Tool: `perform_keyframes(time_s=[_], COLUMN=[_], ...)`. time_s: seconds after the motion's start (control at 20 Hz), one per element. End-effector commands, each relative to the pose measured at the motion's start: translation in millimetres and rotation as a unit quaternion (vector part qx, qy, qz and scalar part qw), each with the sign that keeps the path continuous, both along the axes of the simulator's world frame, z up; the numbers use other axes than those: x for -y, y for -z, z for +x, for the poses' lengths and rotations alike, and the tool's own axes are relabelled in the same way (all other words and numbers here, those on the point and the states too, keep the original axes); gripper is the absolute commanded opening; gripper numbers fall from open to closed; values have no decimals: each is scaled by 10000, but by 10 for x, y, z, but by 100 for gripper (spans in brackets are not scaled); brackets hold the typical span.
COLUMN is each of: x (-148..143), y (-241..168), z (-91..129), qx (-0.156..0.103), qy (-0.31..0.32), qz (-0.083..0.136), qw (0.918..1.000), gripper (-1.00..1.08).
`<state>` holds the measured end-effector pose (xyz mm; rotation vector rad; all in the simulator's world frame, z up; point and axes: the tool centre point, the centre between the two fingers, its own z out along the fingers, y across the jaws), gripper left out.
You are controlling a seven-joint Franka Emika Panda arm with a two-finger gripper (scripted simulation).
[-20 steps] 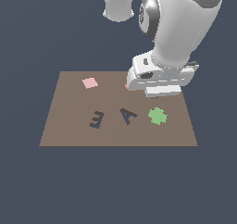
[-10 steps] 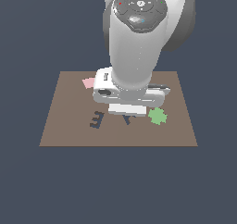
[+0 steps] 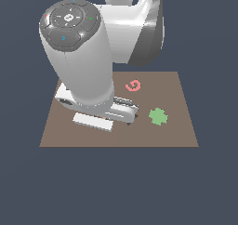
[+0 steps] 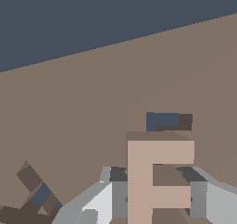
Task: Insert a designated object into the corresponding slot on a board.
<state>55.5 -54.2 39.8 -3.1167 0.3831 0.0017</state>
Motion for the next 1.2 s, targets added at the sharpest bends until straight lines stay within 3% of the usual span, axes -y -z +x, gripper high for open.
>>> perform_keyframes(time_s=[0.0,0.65,0.7,1.15], x=[101,181,181,181], y=[-3,97,97,97], z=[41,66,66,66], qx=[0,-2,-2,-2], qy=[93,164,164,164], qz=[3,-4,-4,-4], qw=[10000,9999,9999,9999], gripper=[-100,-100,100,100])
